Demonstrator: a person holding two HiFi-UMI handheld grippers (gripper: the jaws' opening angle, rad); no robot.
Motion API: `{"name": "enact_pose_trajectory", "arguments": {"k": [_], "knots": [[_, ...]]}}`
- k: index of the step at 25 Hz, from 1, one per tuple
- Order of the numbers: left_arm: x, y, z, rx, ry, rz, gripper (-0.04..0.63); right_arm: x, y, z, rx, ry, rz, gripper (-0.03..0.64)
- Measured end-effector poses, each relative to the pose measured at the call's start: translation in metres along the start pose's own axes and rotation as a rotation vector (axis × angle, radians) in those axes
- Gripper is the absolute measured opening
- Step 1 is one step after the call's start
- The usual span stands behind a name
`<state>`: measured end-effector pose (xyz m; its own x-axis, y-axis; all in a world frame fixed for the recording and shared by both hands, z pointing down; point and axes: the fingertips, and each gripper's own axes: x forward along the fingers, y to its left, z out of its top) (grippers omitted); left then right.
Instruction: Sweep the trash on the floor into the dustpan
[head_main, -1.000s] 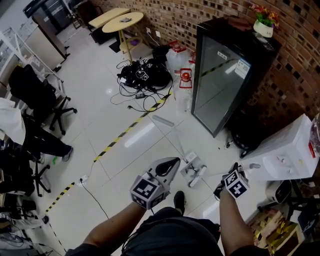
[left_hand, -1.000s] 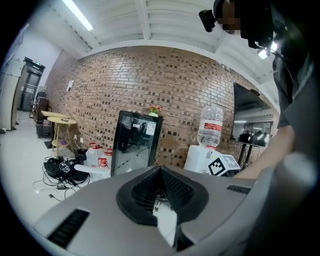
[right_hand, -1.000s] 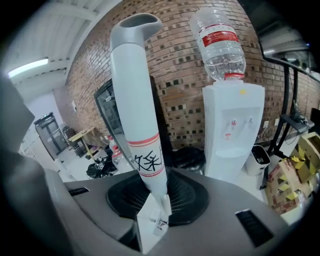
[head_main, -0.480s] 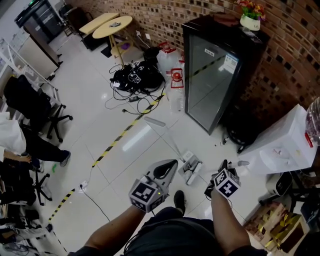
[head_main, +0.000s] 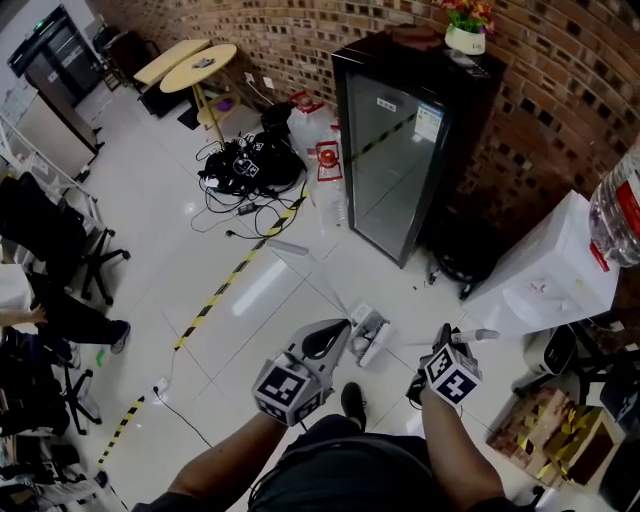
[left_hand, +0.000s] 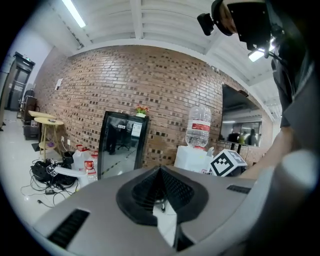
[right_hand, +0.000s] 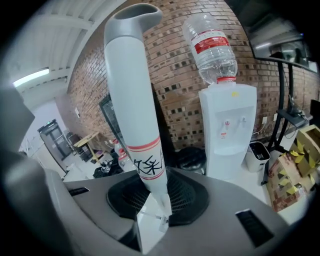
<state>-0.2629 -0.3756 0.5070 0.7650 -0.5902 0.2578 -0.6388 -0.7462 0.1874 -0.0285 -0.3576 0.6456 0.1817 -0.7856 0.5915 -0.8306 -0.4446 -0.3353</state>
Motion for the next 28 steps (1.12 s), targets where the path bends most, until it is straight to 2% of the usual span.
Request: {"name": "enact_pose_trajectory", "arguments": {"k": [4,7,10,15,19,21,25,28], "knots": [[0.014,-0.018,0.013,0.007,-0.021,-0.054,0.023,-0.033,-0.009,0.026,-0.074,-0.072,0.033,0.091],[0.029,-0.037,0.013,0.011,-0.016,-0.081,0.023,-0.055,-0.024,0.039,-0.085,-0.102,0.043,0.089],[0.044,-0.067,0.01,-0.003,-0.021,-0.115,0.023,-0.081,-0.048,0.057,-0.105,-0.148,0.051,0.089],[0.066,-0.121,0.019,0.006,-0.023,-0.158,0.023,-0.124,-0.076,0.099,-0.207,-0.238,0.093,0.087],[0.074,-0.169,0.035,0.014,-0.034,-0.205,0.023,-0.169,-0.107,0.133,-0.232,-0.314,0.072,0.087],[0.077,-0.191,0.045,0.03,-0.044,-0.206,0.023,-0.195,-0.122,0.149,-0.253,-0.36,0.068,0.086],[0.087,-0.222,0.063,0.043,-0.033,-0.152,0.021,-0.242,-0.148,0.176,-0.309,-0.419,0.084,0.081],[0.098,-0.258,0.075,0.042,-0.036,-0.211,0.022,-0.274,-0.18,0.194,-0.287,-0.464,0.053,0.08]]}}
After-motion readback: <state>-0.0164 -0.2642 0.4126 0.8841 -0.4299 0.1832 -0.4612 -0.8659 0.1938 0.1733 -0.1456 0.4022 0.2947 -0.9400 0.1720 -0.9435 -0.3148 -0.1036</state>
